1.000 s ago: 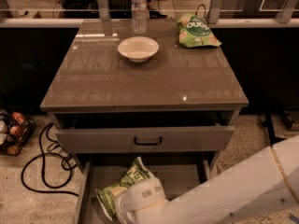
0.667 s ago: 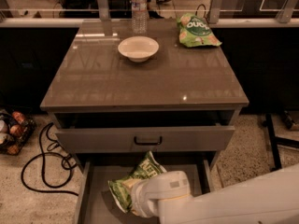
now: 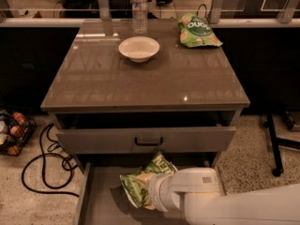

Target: Pick green jalapeno chip bag from middle drawer and place on counter

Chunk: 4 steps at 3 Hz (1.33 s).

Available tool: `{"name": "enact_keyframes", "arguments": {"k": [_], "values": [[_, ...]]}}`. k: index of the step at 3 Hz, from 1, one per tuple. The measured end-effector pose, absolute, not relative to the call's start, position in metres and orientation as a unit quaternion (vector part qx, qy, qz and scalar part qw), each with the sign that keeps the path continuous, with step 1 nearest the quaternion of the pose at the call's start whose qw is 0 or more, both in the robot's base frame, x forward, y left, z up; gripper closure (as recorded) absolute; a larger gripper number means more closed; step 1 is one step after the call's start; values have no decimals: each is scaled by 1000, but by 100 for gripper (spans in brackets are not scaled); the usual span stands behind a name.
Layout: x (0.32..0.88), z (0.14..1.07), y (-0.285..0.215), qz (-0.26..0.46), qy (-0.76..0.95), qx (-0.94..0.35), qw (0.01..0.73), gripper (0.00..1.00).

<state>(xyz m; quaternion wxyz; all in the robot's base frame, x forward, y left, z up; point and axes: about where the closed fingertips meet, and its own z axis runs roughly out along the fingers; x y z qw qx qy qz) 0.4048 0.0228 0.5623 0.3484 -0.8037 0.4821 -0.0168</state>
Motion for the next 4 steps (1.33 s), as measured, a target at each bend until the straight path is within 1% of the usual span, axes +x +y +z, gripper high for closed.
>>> {"name": "enact_keyframes", "arguments": {"k": [1,2,3,4], "values": [[400,571,27,-15,482,-803,350,100],[378,595,31,-19,484,-797,359,100],[353,642,35,-54,470,-795,379,100],[340,682,39,-88,452,-795,394,100]]}}
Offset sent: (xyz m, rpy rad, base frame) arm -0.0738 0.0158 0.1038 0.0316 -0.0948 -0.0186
